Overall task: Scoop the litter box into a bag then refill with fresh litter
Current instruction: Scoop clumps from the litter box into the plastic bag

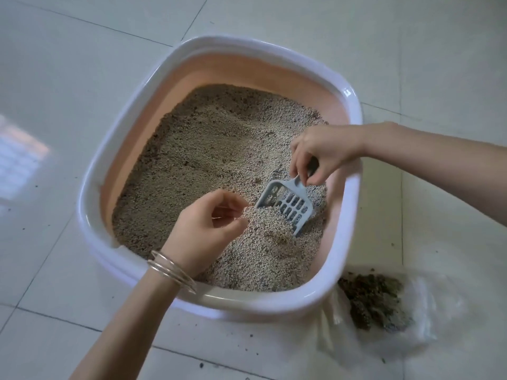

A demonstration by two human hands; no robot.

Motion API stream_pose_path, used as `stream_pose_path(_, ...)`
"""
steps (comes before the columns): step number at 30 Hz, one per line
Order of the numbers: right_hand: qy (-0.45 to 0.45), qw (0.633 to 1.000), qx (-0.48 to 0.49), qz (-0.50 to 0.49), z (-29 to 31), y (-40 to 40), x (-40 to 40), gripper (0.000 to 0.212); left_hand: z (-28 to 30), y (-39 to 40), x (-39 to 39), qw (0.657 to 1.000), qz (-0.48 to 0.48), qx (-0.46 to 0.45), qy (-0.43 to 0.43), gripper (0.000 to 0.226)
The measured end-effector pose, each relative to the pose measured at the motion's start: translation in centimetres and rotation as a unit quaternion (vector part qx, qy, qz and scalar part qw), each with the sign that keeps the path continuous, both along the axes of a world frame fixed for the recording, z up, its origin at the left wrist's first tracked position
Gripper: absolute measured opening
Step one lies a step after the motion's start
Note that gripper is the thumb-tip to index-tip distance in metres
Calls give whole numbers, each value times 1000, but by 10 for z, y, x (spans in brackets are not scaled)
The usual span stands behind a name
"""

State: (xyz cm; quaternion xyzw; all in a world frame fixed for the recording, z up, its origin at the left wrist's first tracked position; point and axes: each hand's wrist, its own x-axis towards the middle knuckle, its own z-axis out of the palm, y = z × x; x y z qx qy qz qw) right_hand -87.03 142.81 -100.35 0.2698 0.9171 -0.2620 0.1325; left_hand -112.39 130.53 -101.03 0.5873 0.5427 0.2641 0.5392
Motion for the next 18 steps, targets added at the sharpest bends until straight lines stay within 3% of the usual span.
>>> stream_pose_path(18,55,984,-97,-140,-8,-35,-15,18,13,-10,-27,999,23,3,27,20)
